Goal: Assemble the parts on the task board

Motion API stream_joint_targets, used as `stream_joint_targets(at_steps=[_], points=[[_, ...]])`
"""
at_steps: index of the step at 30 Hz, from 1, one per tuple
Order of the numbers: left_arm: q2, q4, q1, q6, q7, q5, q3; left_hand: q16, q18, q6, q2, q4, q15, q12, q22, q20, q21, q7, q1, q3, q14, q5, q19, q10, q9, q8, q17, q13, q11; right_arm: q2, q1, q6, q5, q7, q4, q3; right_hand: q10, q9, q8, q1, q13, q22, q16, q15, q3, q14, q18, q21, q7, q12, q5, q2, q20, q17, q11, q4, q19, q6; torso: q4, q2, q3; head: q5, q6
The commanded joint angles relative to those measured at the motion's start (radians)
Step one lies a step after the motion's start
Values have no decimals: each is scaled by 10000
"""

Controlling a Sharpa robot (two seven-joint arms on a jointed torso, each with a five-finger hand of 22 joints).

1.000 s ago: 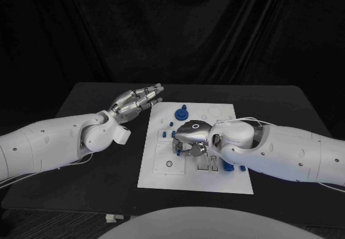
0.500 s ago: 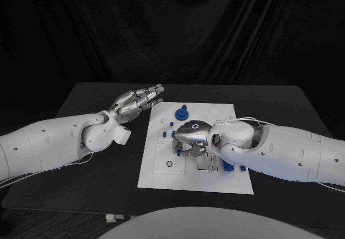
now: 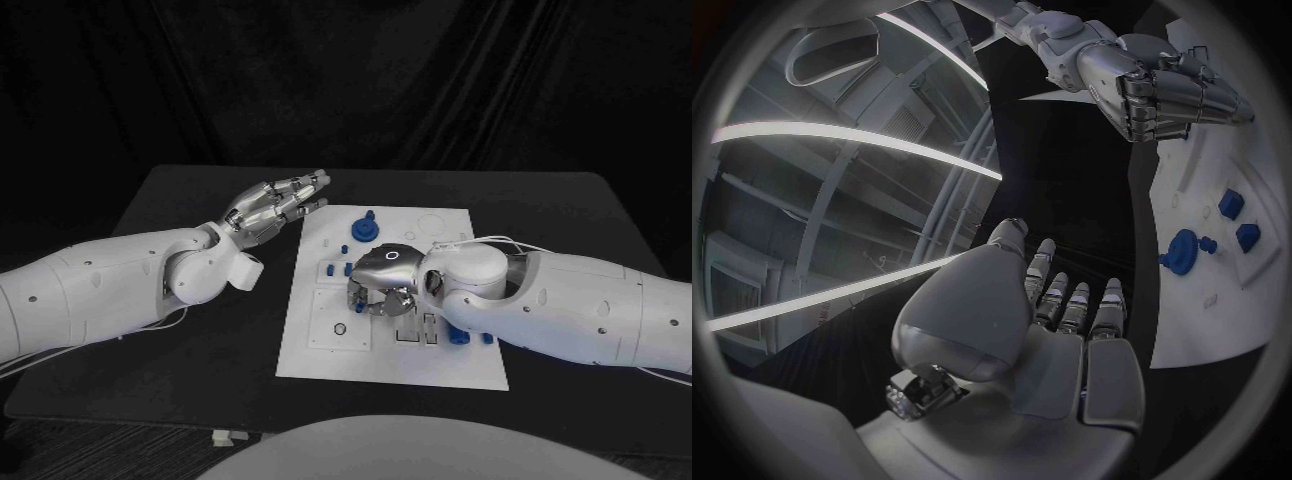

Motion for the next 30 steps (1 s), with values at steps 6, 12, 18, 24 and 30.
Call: stream_joint_targets(at_steps=[6, 12, 18, 24, 30], points=[[12, 9, -22, 167, 74, 28, 8, 39, 197, -8, 100, -1, 31, 62, -8, 47, 22, 41, -2, 42, 57, 16, -13, 19, 9, 41, 14, 4, 20, 9, -51, 247, -24, -214, -18, -3, -292, -93, -310, -228, -19, 1062, -130, 162, 72, -103, 73, -239, 78, -118, -168, -77, 53, -105, 65, 6, -185, -480, 0, 2, 1, 12, -1], [19, -10, -24, 180, 65, 28, 8, 41, 197, -13, 106, -1, 35, 65, -5, 49, 23, 44, 1, 47, 60, 17, -11, 19, 8, 41, 15, 4, 25, -1, -56, 265, -24, -164, -49, -3, -1198, -363, -487, -798, -27, 975, -197, 271, -250, -278, 133, -597, -345, -293, -608, -247, 175, -220, 214, 333, -384, -1809, 0, -4, 2, 30, -1], [29, -29, -26, 198, 50, 28, 8, 39, 197, -10, 109, -3, 36, 65, -5, 49, 23, 45, 3, 50, 55, 17, -11, 18, 9, 43, 13, 4, 27, -105, -57, -84, -24, -33, -63, -3, -2931, -709, -466, -876, 14, 850, -312, 168, -1062, -564, 229, -1250, -903, -283, -992, -158, 132, -417, 359, 368, -688, -3063, 1, -5, 1, 43, -1], [15, -35, -27, 196, 41, 28, 8, 39, 197, -10, 109, -3, 36, 65, -5, 49, 23, 45, 3, 50, 55, 17, -11, 18, 9, 43, 13, 4, 27, -431, -29, -1247, -24, 267, 71, -2, -3838, -808, -385, -733, 25, 815, -320, 195, -1708, -672, 256, -1508, -982, 81, -1072, -45, 156, -488, 386, 599, -771, -3255, -1, 1, 0, 74, -1], [-15, -17, -28, 180, 40, 28, 8, 40, 196, -2, 121, -10, 37, 70, -11, 52, 21, 52, 14, 66, 56, 22, -12, 19, 10, 49, 13, 4, 37, -1135, 410, -2327, -4, 410, 568, -1, -4045, -785, -175, -636, 17, 1073, 216, 121, -2132, -261, 89, -350, -1008, 763, -965, -32, 92, 96, 327, 1149, -219, -2614, 0, 7, 3, 124, -1]])
